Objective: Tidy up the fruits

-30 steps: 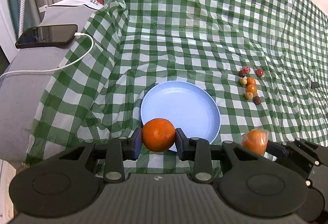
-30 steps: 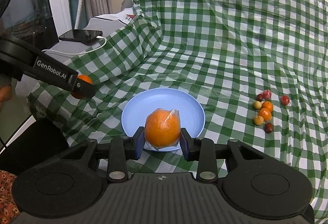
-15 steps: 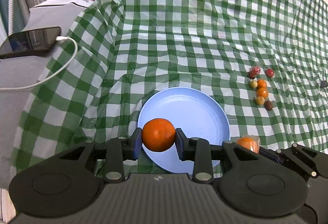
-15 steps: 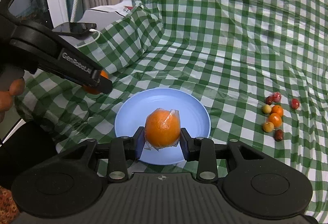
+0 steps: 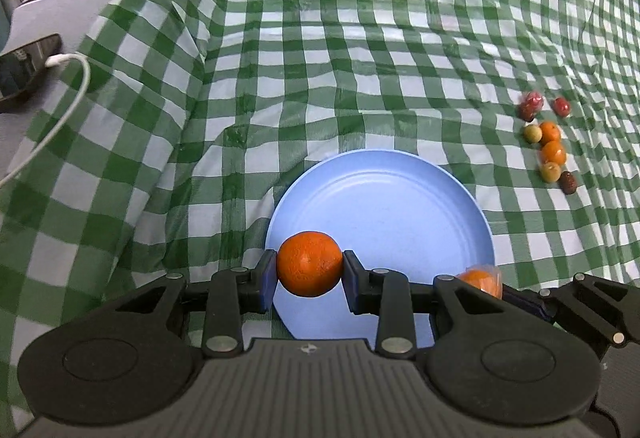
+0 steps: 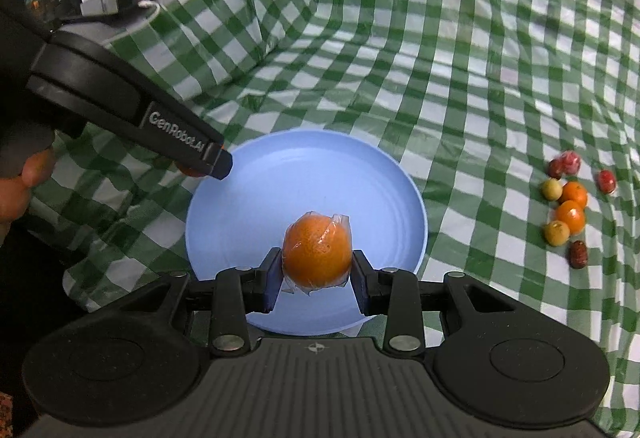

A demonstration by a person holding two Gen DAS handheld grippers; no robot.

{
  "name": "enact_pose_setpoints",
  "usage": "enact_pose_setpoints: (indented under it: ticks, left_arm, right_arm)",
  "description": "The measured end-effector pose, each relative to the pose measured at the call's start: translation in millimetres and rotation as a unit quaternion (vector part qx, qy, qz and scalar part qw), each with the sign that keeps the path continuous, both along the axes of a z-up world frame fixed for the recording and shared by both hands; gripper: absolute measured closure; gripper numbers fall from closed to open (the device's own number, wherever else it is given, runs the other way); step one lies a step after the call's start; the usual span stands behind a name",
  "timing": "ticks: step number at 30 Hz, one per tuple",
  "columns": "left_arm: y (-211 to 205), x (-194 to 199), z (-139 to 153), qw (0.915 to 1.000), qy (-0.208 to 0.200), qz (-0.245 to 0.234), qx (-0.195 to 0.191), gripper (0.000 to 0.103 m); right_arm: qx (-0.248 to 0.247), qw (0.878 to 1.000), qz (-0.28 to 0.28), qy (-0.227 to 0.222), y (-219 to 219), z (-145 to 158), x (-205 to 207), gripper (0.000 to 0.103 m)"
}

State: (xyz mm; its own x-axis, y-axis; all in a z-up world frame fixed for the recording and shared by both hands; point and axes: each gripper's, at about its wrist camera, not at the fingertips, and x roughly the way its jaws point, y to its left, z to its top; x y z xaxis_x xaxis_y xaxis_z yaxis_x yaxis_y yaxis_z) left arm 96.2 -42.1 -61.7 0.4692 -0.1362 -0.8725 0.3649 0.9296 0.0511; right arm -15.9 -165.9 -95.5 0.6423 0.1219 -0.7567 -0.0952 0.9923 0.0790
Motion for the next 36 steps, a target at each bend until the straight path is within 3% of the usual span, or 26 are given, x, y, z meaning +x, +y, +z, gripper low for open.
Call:
enact_pose_setpoints:
  ticks: [14,15,16,17,18,20,24,31,36]
  left_arm:
    - [-10,22,-26,0.9996,0.011,-0.016,0.019,0.062]
    - [-10,23,-25,0.9996,0.010,-0.021,0.016,0.055]
    - [-10,22,-23,0.9996,0.006,-0.026,0.011,0.032]
    - [-9,20,-18,0.9996,-0.006,-0.026,0.005,0.008]
    - [-8,18,-13,0.9995,-0.022,-0.022,0.001,0.002]
    - [-5,9,-1,0.9984,-0.053,-0.020,-0.006,0.000]
    - [2,-7,17,0.9982,-0.053,-0.027,0.007,0.000]
    - [29,-56,31,0.9991,-0.040,0.000,0.009,0.000]
    - [48,-81,43,0.9991,-0.038,0.017,0.003,0.000]
  right_arm:
    - [-0.001,1.000,0.012,0.027,0,-19,22,0.065]
    - [0.003,1.000,0.011,0.029,-1,-19,24,0.063]
    - [0.007,1.000,0.011,0.029,-1,-17,25,0.059]
    - [0.008,1.000,0.009,0.026,-2,-14,25,0.043]
    - [0.004,1.000,0.007,0.019,-2,-10,25,0.027]
    - [-0.006,1.000,0.004,0.002,-3,0,20,0.017]
    - [-0.008,1.000,0.008,-0.007,-9,17,3,0.009]
    - [0.041,0.999,-0.002,0.026,-6,28,-40,0.006]
    - [0.029,1.000,0.007,0.004,8,40,-63,0.005]
